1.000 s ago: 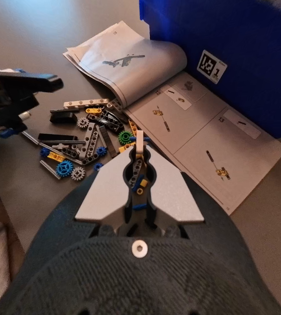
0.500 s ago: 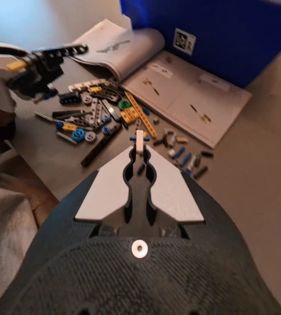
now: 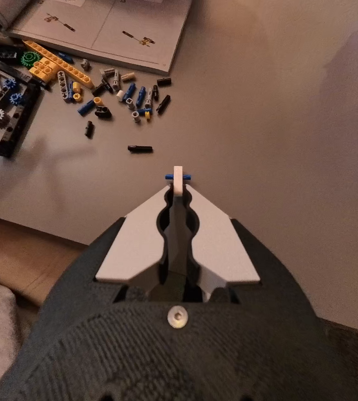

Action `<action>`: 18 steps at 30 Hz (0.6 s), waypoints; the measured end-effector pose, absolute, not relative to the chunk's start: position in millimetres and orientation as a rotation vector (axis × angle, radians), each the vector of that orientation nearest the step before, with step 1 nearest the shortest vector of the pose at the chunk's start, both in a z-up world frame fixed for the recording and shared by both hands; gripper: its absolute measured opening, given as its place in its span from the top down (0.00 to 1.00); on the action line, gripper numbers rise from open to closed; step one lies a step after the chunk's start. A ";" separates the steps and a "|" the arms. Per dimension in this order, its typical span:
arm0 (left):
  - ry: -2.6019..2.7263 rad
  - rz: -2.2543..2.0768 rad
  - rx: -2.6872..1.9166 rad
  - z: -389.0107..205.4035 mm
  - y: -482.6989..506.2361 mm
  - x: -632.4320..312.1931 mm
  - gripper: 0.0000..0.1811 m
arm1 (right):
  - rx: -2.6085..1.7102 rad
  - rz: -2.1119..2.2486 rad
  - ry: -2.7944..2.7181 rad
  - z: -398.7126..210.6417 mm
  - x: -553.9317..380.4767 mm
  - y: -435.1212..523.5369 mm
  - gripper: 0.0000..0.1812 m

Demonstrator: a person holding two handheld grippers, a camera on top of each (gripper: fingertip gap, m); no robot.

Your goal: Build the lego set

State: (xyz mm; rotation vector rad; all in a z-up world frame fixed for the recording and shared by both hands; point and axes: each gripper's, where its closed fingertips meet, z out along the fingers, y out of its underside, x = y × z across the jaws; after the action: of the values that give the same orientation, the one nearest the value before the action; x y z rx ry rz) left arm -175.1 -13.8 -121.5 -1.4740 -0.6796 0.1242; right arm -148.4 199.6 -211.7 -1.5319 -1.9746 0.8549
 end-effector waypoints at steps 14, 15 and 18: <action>-0.630 0.140 -1.501 -120.5 -6.7 -167.4 0.97 | -1.566 1.192 -2.085 -202.6 -129.2 118.4 0.85; -0.630 0.140 -1.500 -120.5 -6.8 -167.3 0.97 | -1.510 1.183 -2.107 -197.9 -129.3 120.0 0.85; -0.628 0.135 -1.501 -120.5 -6.3 -166.8 0.97 | -1.291 1.187 -2.176 -177.8 -133.6 134.2 0.83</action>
State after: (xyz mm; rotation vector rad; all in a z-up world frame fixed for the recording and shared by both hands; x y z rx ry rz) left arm -166.8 -6.3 -120.5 -1.5009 -0.6279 0.1349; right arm -133.6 134.2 -177.8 -1.2907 -2.1763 1.1873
